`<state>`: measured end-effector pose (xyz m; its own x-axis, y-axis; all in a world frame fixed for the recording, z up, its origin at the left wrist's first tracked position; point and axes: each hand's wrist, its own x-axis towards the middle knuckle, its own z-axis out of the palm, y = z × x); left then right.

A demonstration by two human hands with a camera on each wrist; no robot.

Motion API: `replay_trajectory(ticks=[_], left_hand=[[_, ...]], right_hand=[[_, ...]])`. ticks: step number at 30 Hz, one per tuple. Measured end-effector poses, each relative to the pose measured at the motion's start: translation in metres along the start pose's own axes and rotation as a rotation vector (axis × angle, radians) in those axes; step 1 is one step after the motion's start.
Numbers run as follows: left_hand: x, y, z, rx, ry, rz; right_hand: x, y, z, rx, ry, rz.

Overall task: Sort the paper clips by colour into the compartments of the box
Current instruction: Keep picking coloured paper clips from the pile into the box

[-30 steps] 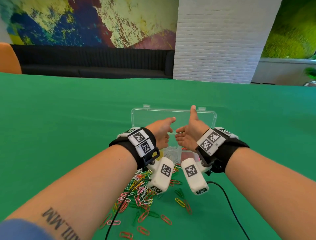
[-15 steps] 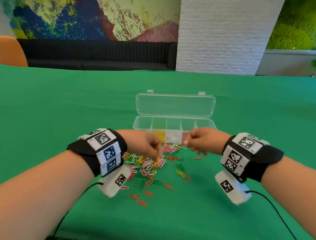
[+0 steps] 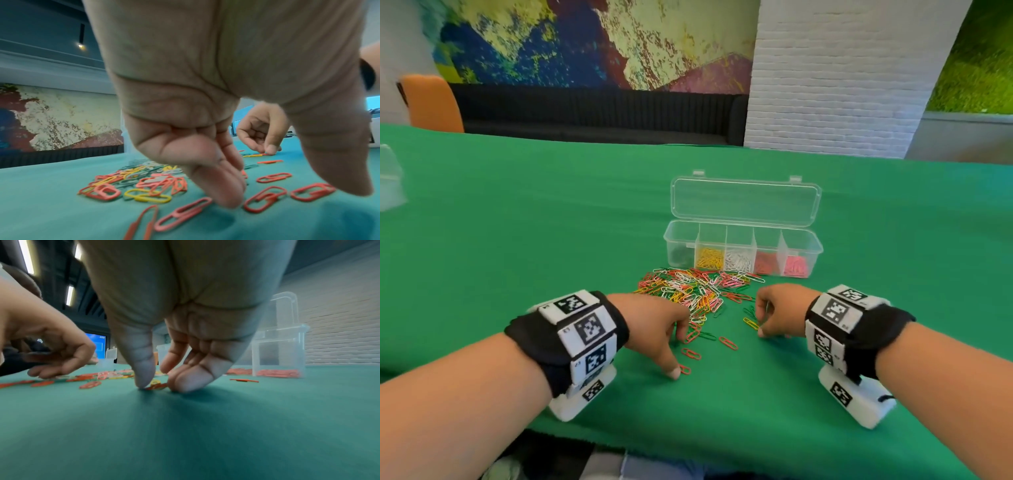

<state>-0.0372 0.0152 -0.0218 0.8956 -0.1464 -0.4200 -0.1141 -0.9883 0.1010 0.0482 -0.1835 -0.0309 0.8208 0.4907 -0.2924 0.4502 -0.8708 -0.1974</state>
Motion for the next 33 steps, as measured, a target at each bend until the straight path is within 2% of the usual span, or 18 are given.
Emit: replay_trajectory(ticks=[5,11,15,21,29,31,33], left_hand=[[0.003,0.009,0.004,0.053,0.022,0.046],[0.002,0.012,-0.002,0.010,0.006,0.093],[0.004,0.010,0.000,-0.088,-0.031,0.090],[0.006,0.003,-0.001,-0.139,-0.016,0.081],[0.009,-0.010,-0.011,-0.352,0.105,0.049],[0.009,-0.014,-0.012,-0.475,0.133,0.023],[0.009,-0.016,-0.011,-0.703,0.141,0.014]], right_hand=[[0.004,0.001,0.005,-0.018,0.045,0.032],[-0.002,-0.003,0.002,-0.033,0.029,0.059],[-0.001,-0.003,0.002,-0.055,0.026,0.069],[0.003,-0.001,0.004,-0.094,0.030,0.075],[0.000,-0.004,0.003,-0.154,0.033,0.056],[-0.002,-0.006,0.001,-0.114,0.066,0.024],[-0.005,-0.007,-0.003,-0.048,0.120,-0.014]])
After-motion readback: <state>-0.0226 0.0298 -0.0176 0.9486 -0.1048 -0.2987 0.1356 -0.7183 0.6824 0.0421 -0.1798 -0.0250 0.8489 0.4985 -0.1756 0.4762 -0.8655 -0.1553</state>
